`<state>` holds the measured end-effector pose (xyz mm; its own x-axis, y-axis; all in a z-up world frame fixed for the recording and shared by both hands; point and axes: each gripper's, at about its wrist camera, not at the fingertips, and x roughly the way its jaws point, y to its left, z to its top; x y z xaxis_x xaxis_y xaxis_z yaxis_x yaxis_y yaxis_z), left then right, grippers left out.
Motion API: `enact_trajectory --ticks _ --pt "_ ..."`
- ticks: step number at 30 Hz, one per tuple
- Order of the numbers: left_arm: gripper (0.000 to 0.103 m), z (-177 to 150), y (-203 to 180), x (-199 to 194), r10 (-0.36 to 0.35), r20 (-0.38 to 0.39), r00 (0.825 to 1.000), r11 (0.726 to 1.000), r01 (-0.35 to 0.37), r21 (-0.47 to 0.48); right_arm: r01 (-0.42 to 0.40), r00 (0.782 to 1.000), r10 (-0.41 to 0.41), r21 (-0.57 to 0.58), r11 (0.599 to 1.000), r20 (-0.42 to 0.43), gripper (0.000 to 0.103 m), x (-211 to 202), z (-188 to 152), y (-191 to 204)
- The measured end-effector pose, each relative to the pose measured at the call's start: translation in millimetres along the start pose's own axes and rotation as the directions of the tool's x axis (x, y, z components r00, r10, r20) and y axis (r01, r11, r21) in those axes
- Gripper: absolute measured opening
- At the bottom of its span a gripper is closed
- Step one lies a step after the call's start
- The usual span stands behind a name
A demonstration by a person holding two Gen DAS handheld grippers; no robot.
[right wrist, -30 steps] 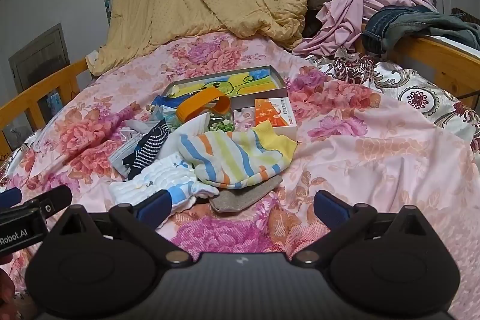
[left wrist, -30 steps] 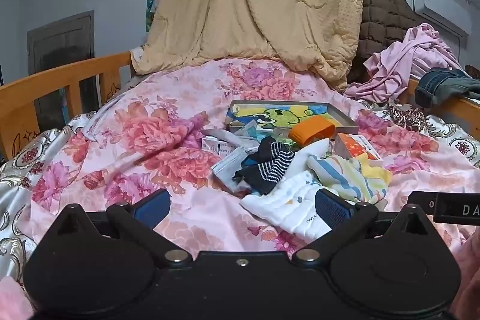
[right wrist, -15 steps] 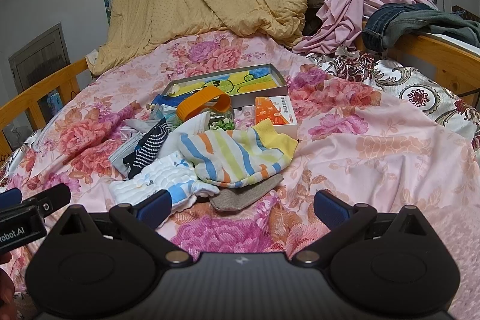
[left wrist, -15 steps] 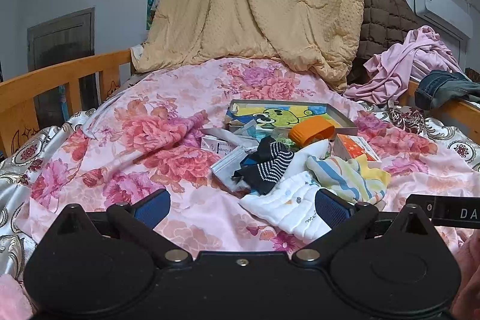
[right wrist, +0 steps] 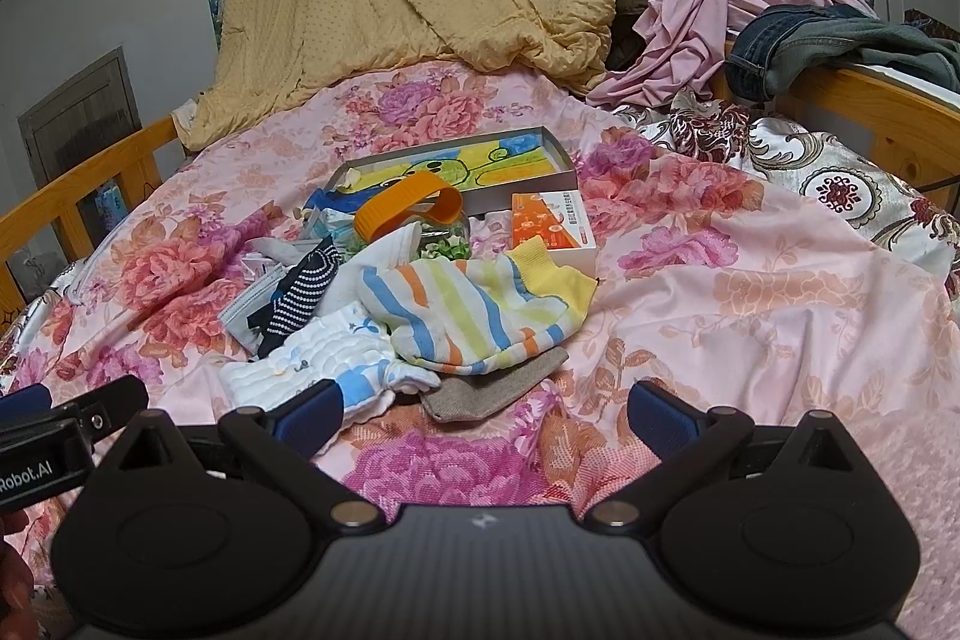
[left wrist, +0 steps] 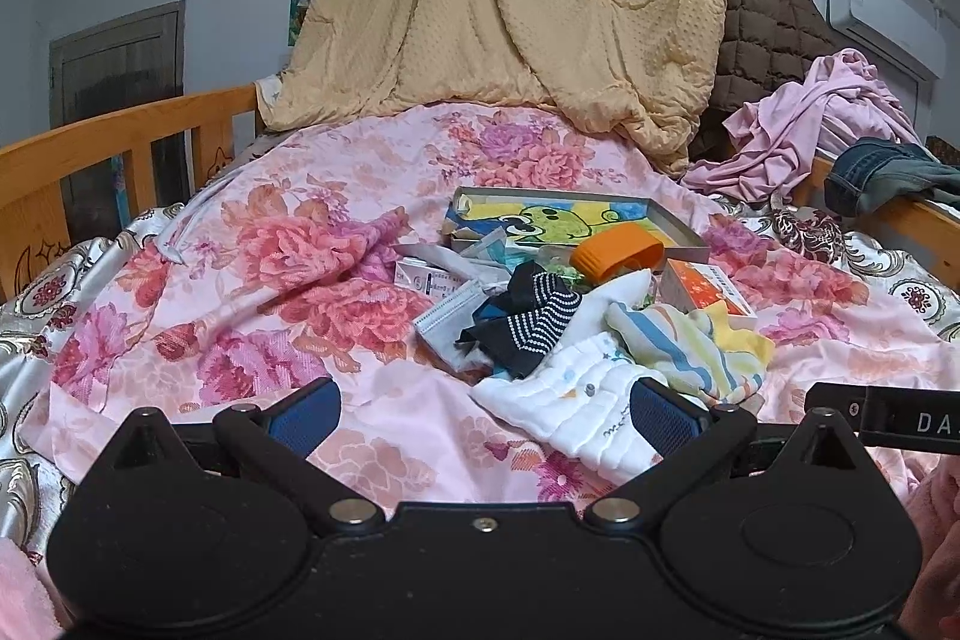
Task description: Organize soft objects
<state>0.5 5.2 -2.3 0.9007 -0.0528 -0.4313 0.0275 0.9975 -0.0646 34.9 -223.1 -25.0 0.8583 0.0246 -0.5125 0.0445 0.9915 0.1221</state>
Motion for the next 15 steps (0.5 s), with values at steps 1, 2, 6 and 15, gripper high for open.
enact_trajectory --ticks 1,2,6,15 --pt "0.102 -0.1 0.0 0.0 0.001 0.0 1.0 1.0 -0.001 0.0 0.0 1.0 0.0 0.0 1.0 0.0 0.103 0.0 0.0 -0.1" --pt "0.102 0.3 0.3 0.2 0.0 -0.001 1.0 1.0 0.0 -0.002 -0.001 1.0 0.001 0.001 1.0 0.001 0.103 -0.9 1.3 2.7" --pt "0.102 -0.2 0.1 0.1 0.0 -0.002 1.0 1.0 0.0 -0.002 0.001 1.0 -0.001 0.0 1.0 -0.002 0.103 -1.4 0.7 2.6" --pt "0.102 -1.2 1.2 1.6 -0.008 -0.014 1.0 1.0 0.008 -0.012 -0.006 1.0 0.005 0.015 1.0 0.009 0.103 0.7 -0.6 -0.9"
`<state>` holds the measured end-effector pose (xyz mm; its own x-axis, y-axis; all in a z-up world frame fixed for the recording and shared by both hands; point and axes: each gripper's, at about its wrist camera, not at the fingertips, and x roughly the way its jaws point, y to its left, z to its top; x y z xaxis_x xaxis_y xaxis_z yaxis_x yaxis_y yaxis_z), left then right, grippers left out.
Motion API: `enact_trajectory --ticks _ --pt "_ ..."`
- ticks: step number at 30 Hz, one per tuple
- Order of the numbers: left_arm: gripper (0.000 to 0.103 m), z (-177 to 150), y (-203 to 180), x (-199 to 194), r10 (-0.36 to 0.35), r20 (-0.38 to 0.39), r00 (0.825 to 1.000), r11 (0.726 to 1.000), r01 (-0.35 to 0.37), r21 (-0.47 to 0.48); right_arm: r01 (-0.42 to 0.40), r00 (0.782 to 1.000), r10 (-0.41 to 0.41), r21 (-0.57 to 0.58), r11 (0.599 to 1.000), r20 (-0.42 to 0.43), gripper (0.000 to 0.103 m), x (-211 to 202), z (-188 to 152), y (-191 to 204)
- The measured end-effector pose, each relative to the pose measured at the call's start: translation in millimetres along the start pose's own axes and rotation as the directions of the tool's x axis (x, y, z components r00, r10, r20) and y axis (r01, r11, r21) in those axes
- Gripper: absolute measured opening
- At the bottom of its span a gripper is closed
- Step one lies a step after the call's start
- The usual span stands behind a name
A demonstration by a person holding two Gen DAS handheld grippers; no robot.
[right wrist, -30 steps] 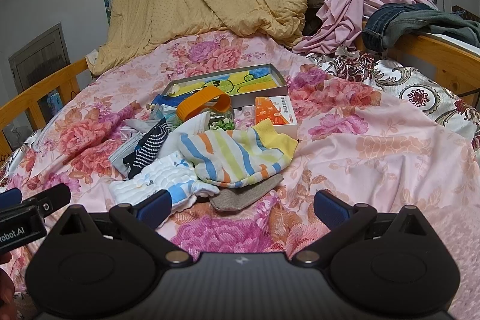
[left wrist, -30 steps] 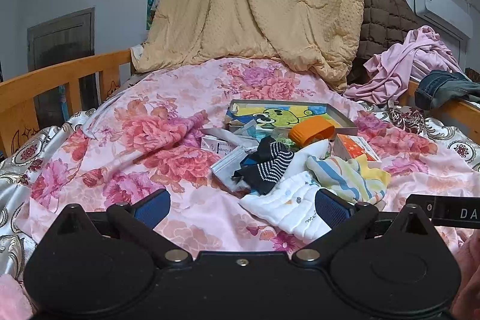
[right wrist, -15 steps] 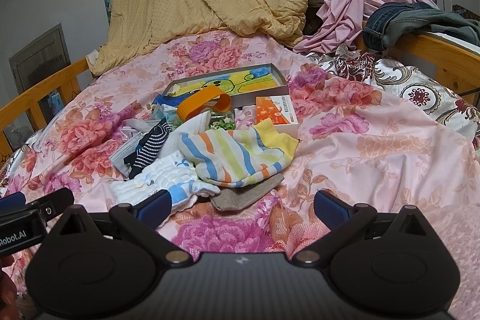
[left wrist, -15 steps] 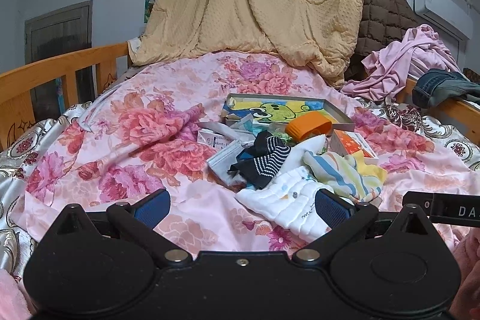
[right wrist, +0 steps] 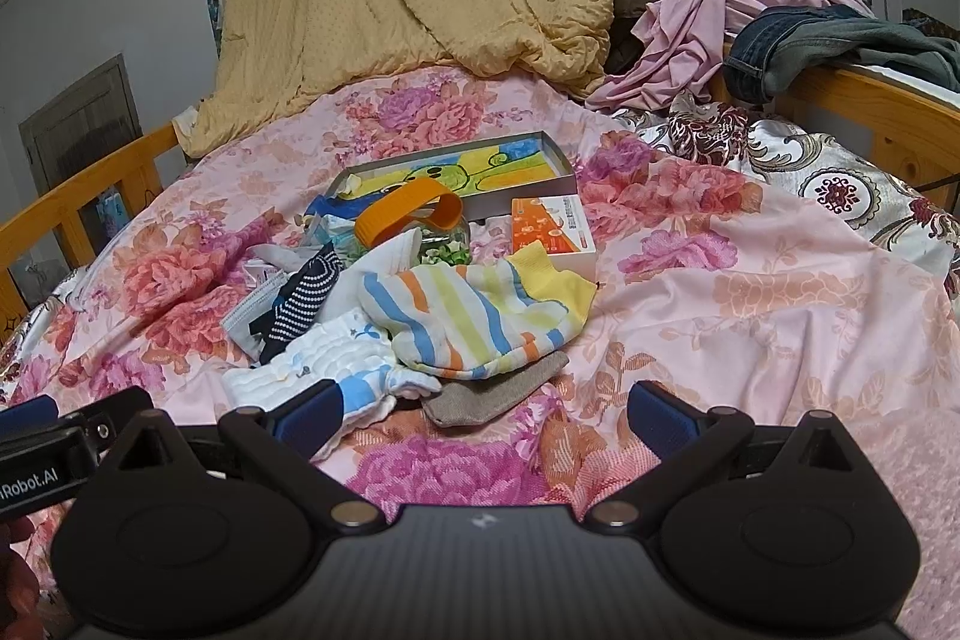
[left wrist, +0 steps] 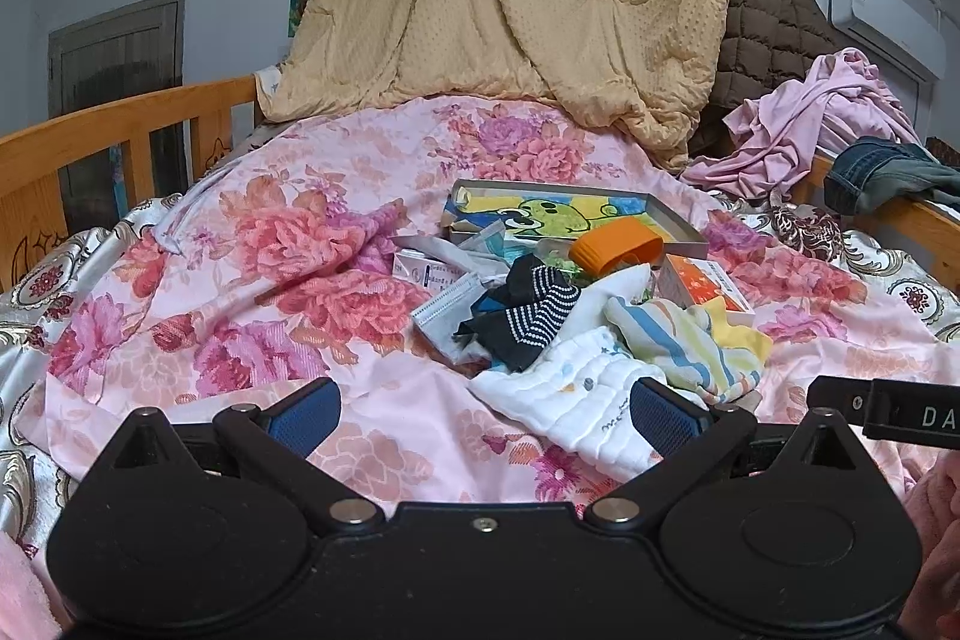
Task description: Organize soft objects
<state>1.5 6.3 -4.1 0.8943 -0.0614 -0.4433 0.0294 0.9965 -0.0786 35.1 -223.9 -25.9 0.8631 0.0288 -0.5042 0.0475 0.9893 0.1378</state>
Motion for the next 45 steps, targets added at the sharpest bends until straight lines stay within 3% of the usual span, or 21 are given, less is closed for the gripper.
enact_trajectory --ticks 34,41,45 --pt "0.102 -2.0 0.0 1.0 0.001 -0.004 1.0 1.0 -0.001 0.0 -0.003 1.0 0.003 0.001 1.0 -0.002 0.103 -1.8 1.2 -1.1" --pt "0.102 -7.1 2.6 2.1 -0.041 -0.04 0.998 0.998 0.039 -0.043 -0.02 1.0 0.02 0.004 1.0 0.003 0.103 -5.0 2.3 -0.2" --pt "0.102 -4.8 7.4 5.6 -0.06 -0.098 0.993 0.995 0.051 -0.088 -0.042 0.999 0.043 0.031 0.999 -0.032 0.103 -0.7 7.0 -2.3"
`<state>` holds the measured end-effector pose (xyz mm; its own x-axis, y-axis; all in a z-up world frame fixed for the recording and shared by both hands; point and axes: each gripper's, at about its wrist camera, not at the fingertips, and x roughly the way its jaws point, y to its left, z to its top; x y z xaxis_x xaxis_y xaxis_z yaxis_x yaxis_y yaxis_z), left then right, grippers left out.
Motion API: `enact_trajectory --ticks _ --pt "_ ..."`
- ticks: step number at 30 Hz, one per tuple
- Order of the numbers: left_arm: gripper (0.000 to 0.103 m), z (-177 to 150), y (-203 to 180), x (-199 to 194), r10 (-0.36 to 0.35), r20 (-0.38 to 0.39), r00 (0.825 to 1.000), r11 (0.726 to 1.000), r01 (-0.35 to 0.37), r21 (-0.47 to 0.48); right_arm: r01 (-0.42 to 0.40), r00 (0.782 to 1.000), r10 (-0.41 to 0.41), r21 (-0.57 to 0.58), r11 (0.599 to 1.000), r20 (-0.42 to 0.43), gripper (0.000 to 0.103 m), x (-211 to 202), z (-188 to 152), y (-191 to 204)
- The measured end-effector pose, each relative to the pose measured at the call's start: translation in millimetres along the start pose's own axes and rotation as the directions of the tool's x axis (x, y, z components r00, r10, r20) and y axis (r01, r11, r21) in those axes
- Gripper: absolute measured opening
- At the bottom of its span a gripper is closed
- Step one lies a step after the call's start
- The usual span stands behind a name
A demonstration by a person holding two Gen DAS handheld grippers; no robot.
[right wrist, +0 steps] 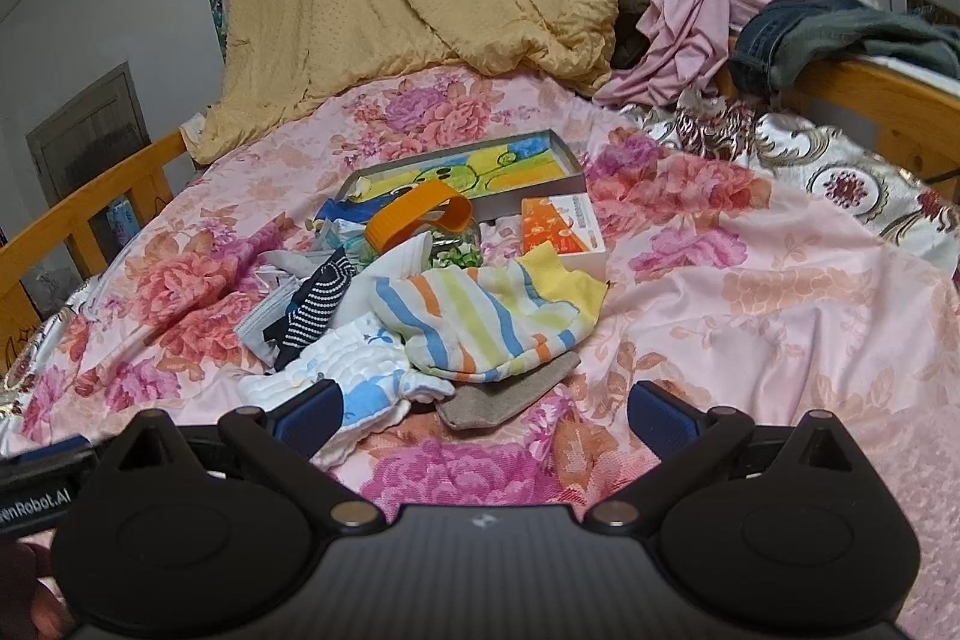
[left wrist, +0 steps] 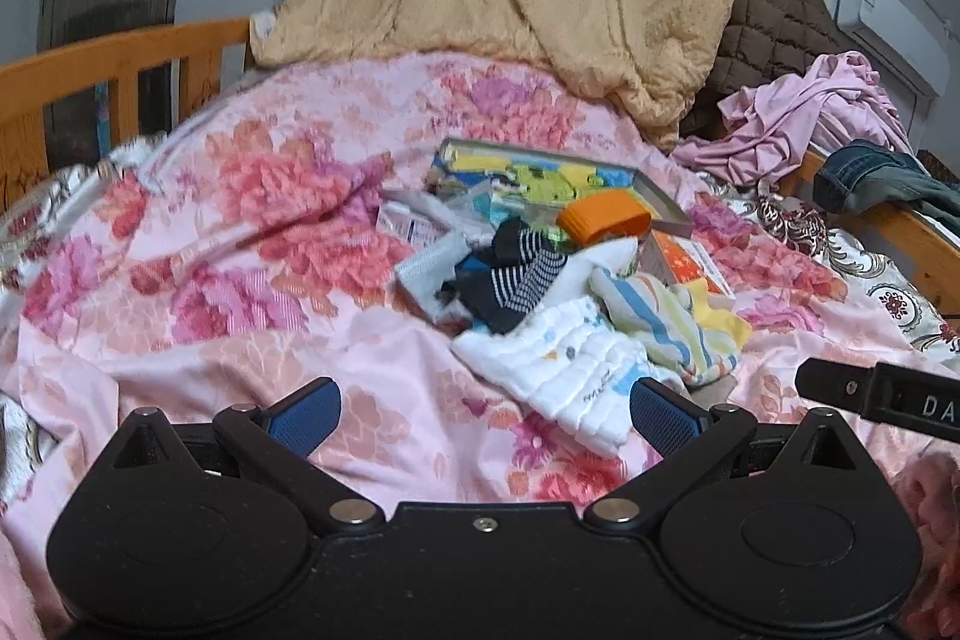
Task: Organize soft objects
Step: 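Grasp the white dotted cloth with left tool while right tool grasps the striped sock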
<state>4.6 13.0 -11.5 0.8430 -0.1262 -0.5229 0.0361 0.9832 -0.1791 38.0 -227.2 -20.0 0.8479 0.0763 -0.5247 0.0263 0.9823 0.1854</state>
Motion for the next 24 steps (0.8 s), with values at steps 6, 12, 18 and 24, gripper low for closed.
enact_trajectory --ticks 6,12,18,24 --pt "0.102 12 8 11 0.023 -0.03 0.999 0.999 -0.024 -0.041 -0.042 0.994 0.043 0.015 0.999 -0.1 0.103 26 11 -3" --pt "0.102 31 3 49 -0.026 -0.08 0.996 0.999 0.029 0.039 -0.045 0.995 0.037 -0.084 0.995 -0.095 0.103 53 26 5" --pt "0.102 39 -3 87 -0.077 -0.101 0.992 0.98 0.094 0.174 -0.053 0.994 0.039 -0.149 0.987 -0.099 0.103 84 45 4" --pt "0.102 42 -4 108 -0.154 -0.133 0.979 0.971 0.174 0.162 -0.112 0.988 0.095 -0.132 0.985 -0.126 0.103 113 56 -6"
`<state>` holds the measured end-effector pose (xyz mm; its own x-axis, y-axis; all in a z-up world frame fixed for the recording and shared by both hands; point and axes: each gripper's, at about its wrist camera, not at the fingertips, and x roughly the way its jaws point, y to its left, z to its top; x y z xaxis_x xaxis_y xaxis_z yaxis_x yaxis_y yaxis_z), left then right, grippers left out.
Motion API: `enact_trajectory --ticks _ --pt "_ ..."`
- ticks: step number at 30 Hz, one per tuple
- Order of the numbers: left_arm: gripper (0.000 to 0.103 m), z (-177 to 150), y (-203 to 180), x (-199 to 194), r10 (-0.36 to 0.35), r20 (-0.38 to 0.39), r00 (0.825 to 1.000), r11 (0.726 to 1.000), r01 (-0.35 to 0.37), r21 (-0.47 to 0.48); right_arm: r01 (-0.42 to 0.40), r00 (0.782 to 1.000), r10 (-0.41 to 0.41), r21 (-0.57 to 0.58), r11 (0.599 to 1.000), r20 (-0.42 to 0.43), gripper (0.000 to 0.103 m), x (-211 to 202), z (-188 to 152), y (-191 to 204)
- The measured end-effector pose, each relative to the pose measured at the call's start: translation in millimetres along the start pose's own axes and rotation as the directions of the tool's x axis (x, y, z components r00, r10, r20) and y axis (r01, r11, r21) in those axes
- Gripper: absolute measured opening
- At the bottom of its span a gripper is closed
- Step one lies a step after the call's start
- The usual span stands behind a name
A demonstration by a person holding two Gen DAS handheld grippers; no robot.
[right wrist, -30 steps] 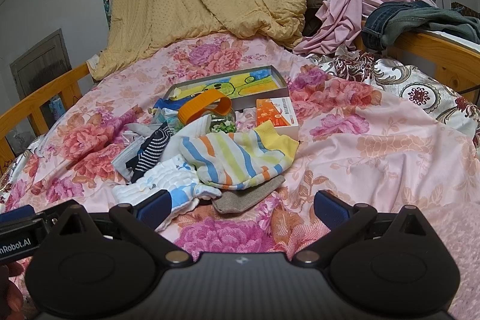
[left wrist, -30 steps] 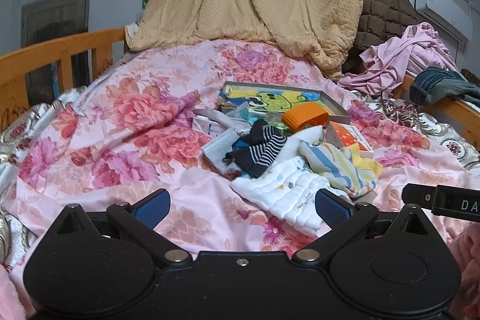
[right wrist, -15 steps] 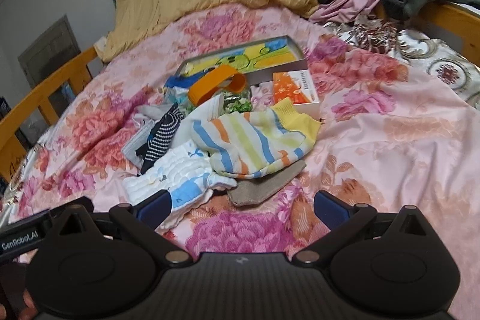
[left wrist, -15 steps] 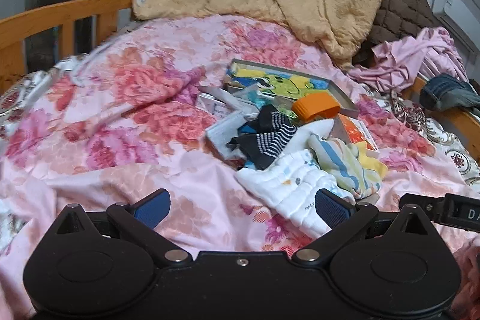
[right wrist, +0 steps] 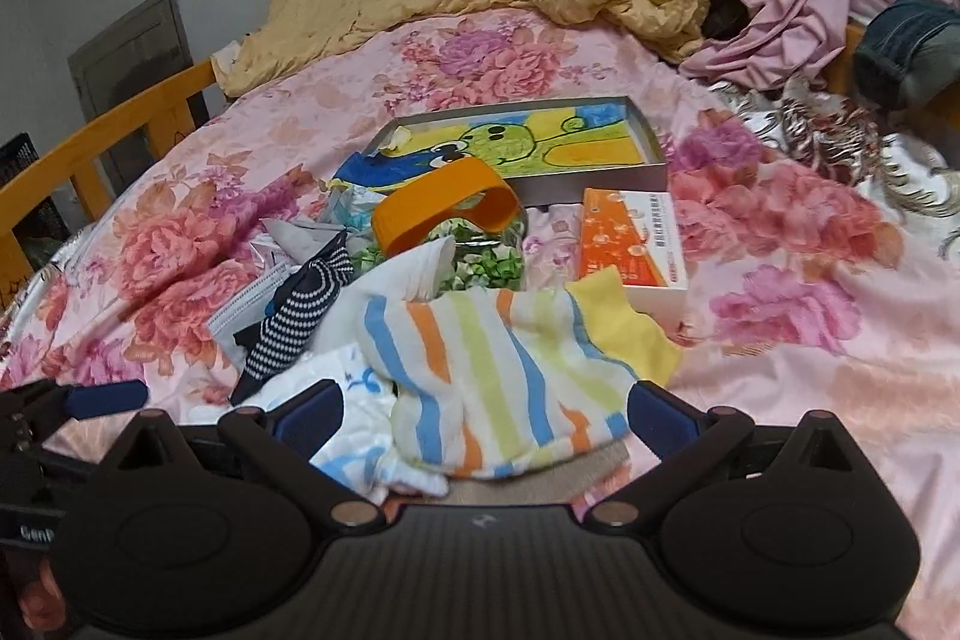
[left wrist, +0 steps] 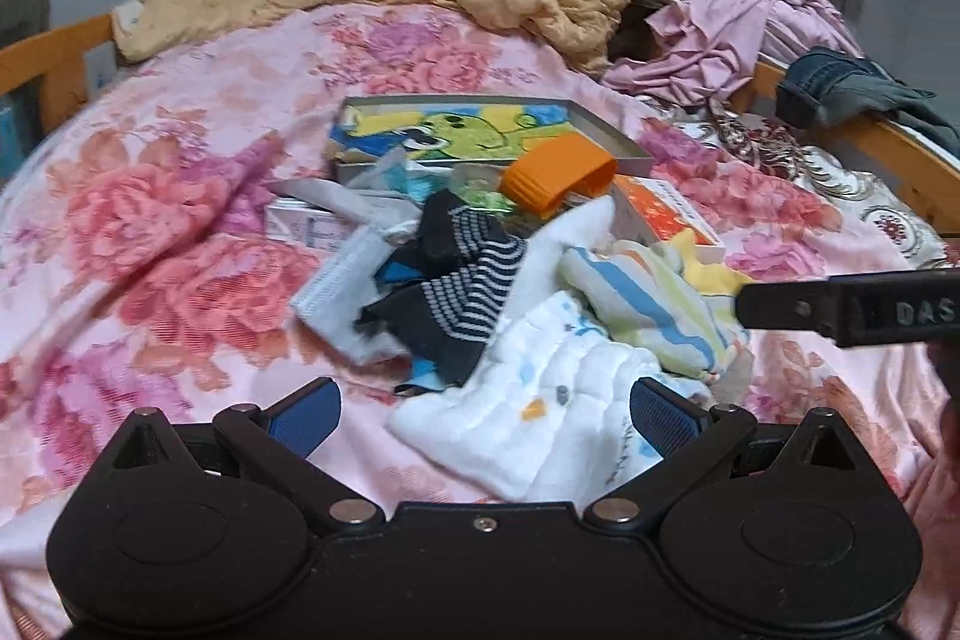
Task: Organize soft objects
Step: 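Grasp the white dotted cloth with left tool while right tool grasps the striped sock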
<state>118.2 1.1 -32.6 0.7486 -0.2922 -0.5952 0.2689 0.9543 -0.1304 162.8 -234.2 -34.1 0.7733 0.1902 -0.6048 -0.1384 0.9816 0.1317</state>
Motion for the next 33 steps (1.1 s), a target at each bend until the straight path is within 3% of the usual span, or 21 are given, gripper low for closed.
enact_trajectory --ticks 5,9,17,25,30,33 --pt "0.102 3 -7 15 -0.032 -0.009 0.999 0.999 0.032 0.037 -0.066 0.997 0.067 0.009 0.998 -0.041 0.103 23 5 -7" --pt "0.102 0 -12 30 -0.033 -0.038 0.999 0.997 0.035 0.067 -0.071 0.996 0.07 -0.002 0.998 -0.05 0.103 41 7 -9" --pt "0.102 -20 -13 47 -0.017 -0.059 0.998 0.999 0.019 0.036 -0.108 0.993 0.11 0.037 0.993 -0.052 0.103 64 6 -16" --pt "0.102 -16 -15 51 0.008 -0.091 0.996 1.0 -0.009 -0.001 -0.028 1.0 0.028 -0.098 0.995 0.005 0.102 70 5 -2" --pt "0.099 -13 -15 52 0.018 -0.105 0.994 1.0 -0.02 -0.018 -0.06 0.998 0.058 -0.119 0.991 -0.015 0.09 72 1 5" --pt "0.09 -12 -15 49 0.018 -0.106 0.994 1.0 -0.02 -0.023 -0.069 0.997 0.066 -0.122 0.99 -0.025 0.086 73 0 7"
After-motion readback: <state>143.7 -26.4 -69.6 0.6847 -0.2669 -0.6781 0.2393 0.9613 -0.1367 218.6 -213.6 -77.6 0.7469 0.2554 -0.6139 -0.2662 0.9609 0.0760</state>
